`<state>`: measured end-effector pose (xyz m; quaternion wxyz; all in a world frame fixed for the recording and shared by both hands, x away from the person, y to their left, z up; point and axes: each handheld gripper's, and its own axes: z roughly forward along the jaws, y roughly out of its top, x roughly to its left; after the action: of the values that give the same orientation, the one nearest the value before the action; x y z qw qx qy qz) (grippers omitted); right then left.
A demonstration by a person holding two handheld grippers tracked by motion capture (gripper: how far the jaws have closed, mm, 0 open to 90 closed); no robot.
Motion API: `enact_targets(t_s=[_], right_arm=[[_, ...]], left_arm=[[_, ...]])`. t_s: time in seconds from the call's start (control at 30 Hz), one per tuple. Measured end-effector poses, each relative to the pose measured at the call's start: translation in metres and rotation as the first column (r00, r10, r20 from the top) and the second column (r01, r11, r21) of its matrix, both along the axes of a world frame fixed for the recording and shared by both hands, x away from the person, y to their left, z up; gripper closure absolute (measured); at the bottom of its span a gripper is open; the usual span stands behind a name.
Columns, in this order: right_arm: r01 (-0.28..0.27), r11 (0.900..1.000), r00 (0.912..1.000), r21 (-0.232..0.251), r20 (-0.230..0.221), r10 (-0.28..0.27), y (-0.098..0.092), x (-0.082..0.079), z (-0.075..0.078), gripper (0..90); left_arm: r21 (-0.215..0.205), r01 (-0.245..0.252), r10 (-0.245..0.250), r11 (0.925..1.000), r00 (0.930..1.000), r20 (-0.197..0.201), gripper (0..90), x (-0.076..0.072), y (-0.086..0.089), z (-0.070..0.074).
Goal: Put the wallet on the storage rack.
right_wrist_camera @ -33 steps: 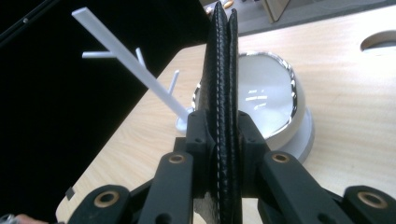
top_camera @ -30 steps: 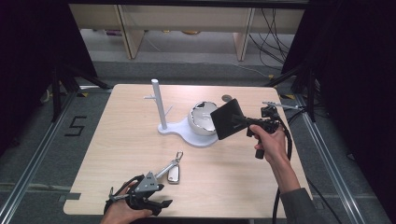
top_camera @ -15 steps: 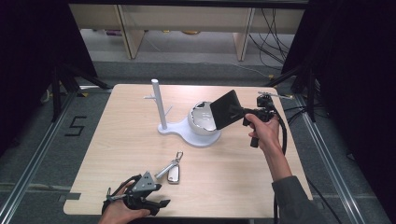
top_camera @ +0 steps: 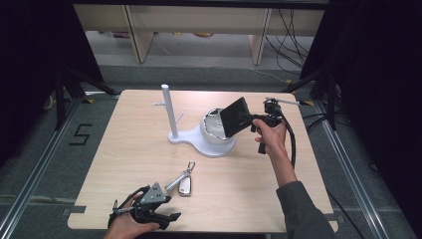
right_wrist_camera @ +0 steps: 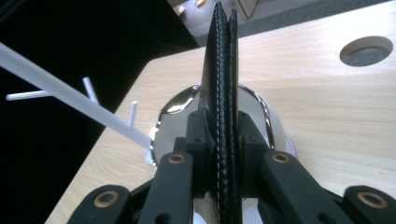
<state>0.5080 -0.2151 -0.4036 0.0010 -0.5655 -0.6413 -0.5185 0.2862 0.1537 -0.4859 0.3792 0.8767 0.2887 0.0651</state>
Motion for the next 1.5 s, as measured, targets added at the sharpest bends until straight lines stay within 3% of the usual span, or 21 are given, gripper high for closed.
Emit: enact_targets(t_s=[0.03, 0.1, 0.23, 0.27, 0.3, 0.37, 0.47, 0.5, 0.53, 0.73, 0.83, 0.93, 0.97, 1.07, 1.13, 1.3, 1.33, 1.37, 1.43, 1.47, 1.5], right_arm=[[-0.006, 1.000, 0.9998, -0.020, 0.018, 0.006, 0.001, 0.003, -0.003, 79.4], [0.000, 1.000, 0.9996, 0.010, -0.030, 0.000, 0.009, 0.007, -0.009, 79.4], [-0.009, 1.000, 0.9995, -0.003, -0.032, 0.009, 0.016, 0.011, -0.016, 79.3], [-0.002, 1.000, 0.9982, 0.012, -0.060, 0.003, 0.020, 0.011, -0.017, 79.3], [-0.013, 1.000, 0.9997, -0.023, -0.020, 0.012, 0.022, 0.015, -0.024, 79.2], [-0.021, 0.999, 0.9995, -0.037, -0.024, 0.021, 0.025, 0.017, -0.027, 79.2], [-0.024, 0.999, 0.9989, -0.033, -0.040, 0.023, 0.029, 0.018, -0.031, 79.1], [-0.017, 1.000, 0.9967, -0.011, -0.079, 0.016, 0.032, 0.017, -0.030, 79.0], [-0.030, 0.999, 0.9990, -0.044, -0.035, 0.029, 0.032, 0.019, -0.034, 79.0], [-0.027, 0.999, 0.9990, -0.039, -0.036, 0.025, 0.034, 0.021, -0.039, 77.5], [-0.012, 0.998, 0.9994, -0.069, -0.035, 0.009, 0.031, 0.021, -0.040, 71.8], [-0.008, 0.998, 0.9991, -0.063, -0.042, 0.006, 0.026, 0.020, -0.039, 64.6], [0.002, 0.996, 0.9999, -0.090, -0.013, -0.004, 0.020, 0.020, -0.038, 61.3], [0.001, 0.998, 0.9994, -0.067, -0.033, -0.004, 0.018, 0.017, -0.034, 59.1], [0.001, 0.994, 0.9999, -0.110, 0.011, 0.000, 0.011, 0.016, -0.031, 51.4], [0.018, 0.992, 0.9998, -0.127, 0.008, -0.017, 0.004, 0.008, -0.026, 45.5], [0.009, 0.992, 0.9999, -0.124, -0.006, -0.010, 0.002, 0.005, -0.024, 43.2], [-0.011, 0.987, 0.9997, -0.157, 0.020, 0.014, -0.002, 0.004, -0.024, 40.3], [-0.019, 0.986, 0.9998, -0.166, -0.008, 0.018, -0.003, -0.005, -0.021, 38.0], [-0.036, 0.979, 0.9986, -0.199, 0.032, 0.043, -0.007, -0.008, -0.022, 37.2], [-0.047, 0.978, 0.9984, -0.202, 0.023, 0.052, -0.009, -0.018, -0.019, 33.9]], left_arm=[[-0.017, -0.011, 0.011, 0.9998, 0.9999, -0.002, 36.2, -0.001, -0.001, -0.001], [-0.009, 0.002, -0.002, 1.0000, 1.0000, 0.004, 35.5, 0.000, -0.001, -0.002], [0.003, 0.007, -0.007, 1.0000, 1.0000, 0.004, 34.8, 0.000, -0.001, -0.002], [0.001, 0.005, -0.005, 1.0000, 1.0000, 0.003, 34.8, 0.000, -0.001, -0.002], [-0.012, -0.003, 0.003, 0.9999, 1.0000, 0.000, 34.8, -0.001, -0.002, -0.002], [-0.018, -0.007, 0.007, 0.9998, 0.9999, -0.012, 34.8, -0.001, -0.002, -0.003], [-0.009, 0.003, -0.003, 1.0000, 1.0000, 0.001, 34.7, 0.000, -0.001, -0.002], [-0.008, 0.003, -0.003, 1.0000, 1.0000, 0.000, 34.7, 0.000, -0.001, -0.002], [-0.008, 0.005, -0.005, 1.0000, 1.0000, 0.000, 34.5, 0.000, -0.001, -0.002], [-0.003, -0.001, 0.000, 1.0000, 1.0000, -0.008, 34.5, 0.000, -0.001, -0.005], [0.001, 0.012, -0.012, 0.9999, 0.9999, 0.007, 34.3, 0.000, 0.000, -0.004], [0.000, 0.008, -0.008, 1.0000, 1.0000, 0.005, 34.2, 0.000, 0.000, -0.004], [0.000, 0.008, -0.008, 1.0000, 1.0000, 0.005, 34.1, 0.000, 0.000, -0.004], [0.002, 0.009, -0.009, 1.0000, 0.9999, 0.005, 34.2, 0.000, -0.001, -0.004], [-0.010, 0.005, -0.005, 0.9999, 1.0000, 0.004, 34.1, -0.001, -0.001, -0.004], [0.000, 0.005, -0.005, 1.0000, 0.9999, 0.011, 33.8, 0.001, 0.003, -0.003], [0.002, -0.001, 0.001, 1.0000, 0.9999, 0.012, 33.8, 0.001, 0.003, -0.002], [-0.006, -0.016, 0.017, 0.9998, 0.9998, 0.007, 33.9, 0.000, 0.004, -0.003], [0.001, -0.007, 0.007, 1.0000, 0.9998, 0.017, 33.7, 0.001, 0.005, -0.002], [0.001, -0.006, 0.006, 1.0000, 0.9998, 0.018, 33.7, 0.002, 0.006, -0.002], [-0.001, -0.004, 0.004, 1.0000, 0.9998, 0.017, 33.6, 0.002, 0.006, -0.002]])
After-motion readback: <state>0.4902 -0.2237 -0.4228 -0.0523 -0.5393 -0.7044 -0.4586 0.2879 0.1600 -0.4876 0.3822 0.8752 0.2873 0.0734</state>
